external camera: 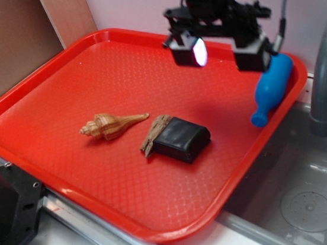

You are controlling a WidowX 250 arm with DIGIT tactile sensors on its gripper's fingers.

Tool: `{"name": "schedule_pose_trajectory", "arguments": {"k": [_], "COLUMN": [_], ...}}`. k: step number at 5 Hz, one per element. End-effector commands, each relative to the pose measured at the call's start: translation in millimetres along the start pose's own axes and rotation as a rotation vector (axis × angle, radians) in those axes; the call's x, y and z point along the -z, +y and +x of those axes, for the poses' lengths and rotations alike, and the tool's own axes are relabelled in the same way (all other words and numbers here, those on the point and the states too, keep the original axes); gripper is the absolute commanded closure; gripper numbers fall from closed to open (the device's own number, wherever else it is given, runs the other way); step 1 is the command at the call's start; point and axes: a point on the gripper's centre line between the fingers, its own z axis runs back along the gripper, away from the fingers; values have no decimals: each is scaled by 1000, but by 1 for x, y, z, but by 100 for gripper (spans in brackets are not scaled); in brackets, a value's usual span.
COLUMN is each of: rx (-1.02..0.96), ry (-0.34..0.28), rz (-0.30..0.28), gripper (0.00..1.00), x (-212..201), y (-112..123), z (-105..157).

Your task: Grab the blue bottle.

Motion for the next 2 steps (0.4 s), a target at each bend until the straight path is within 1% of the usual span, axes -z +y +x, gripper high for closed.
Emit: {"name": "schedule_pose_trajectory", "arguments": {"k": [1,2], "rx": [46,50], "ry": [-25,-5], "rz": [-50,-7], "gripper": [0,0], "x": [-3,3], "y": [-22,-27], "z": [33,33]}}
